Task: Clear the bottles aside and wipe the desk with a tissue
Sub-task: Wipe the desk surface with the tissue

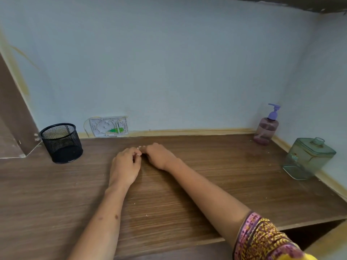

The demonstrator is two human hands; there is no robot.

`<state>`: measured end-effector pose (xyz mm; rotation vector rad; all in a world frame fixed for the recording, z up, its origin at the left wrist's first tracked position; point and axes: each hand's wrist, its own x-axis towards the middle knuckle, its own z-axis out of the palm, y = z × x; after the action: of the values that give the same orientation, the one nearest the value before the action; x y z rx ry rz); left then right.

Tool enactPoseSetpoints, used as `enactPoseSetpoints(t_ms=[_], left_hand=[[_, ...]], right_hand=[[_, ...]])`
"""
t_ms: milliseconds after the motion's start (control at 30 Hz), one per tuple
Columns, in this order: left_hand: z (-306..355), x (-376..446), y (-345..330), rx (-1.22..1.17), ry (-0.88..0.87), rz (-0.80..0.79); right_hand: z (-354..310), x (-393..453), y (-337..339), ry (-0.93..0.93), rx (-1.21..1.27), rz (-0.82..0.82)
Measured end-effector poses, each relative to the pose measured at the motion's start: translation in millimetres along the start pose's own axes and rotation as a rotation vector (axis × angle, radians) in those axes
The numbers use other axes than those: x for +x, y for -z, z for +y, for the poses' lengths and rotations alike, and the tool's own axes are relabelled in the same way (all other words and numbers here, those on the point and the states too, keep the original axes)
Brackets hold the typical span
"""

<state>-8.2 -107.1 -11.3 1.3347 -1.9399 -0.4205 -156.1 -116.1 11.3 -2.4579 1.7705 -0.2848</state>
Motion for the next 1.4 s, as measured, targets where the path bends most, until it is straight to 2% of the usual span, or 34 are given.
enactPoseSetpoints(t_ms=[100,233,433,567,767,867,967,1267,1400], left_hand=[[1.3,-1.1,0.5,-0.01,0.009,0.005],[0.7,-0.9,-0.7,-0.019,0.01,-0.005],[1.2,-0.7,-0.6,-0.009,-0.012,-0.02],[1.8,-1.2,-0.2,-0.018,-0.017,-0.025],[5.3,-2.3,0.7,-0.011,-0.019,-0.045],[5.3,-1.8,0.7,-0.011,-0.015,-0.048],[4.7,-1.8,0.2,-0.015,-0.014,-0.051],[2.6,-1.4,1.0,-0.012,-0.022,-0.045],[3.5,-1.4,1.4,-0.006,-0.024,-0.047]], right_hand=[[18.2,-11.8,5.1,0.01,-0.016,-0.003],[67.3,-40.8,23.3,-0.166,-0.043,0.049],[155.9,-113.6,51.6,-0.645,-0.12,0.161],[189.7,-155.9,58.8,-0.946,-0.1,0.253],[185.6,-152.5,61.3,-1.039,-0.054,0.277],[174.4,-141.4,60.5,-1.002,-0.016,0.276],[150.6,-121.5,56.3,-0.876,0.022,0.231],[38.9,-69.6,22.9,-0.099,0.028,0.026],[29.4,-78.2,19.3,0.013,0.042,0.004]])
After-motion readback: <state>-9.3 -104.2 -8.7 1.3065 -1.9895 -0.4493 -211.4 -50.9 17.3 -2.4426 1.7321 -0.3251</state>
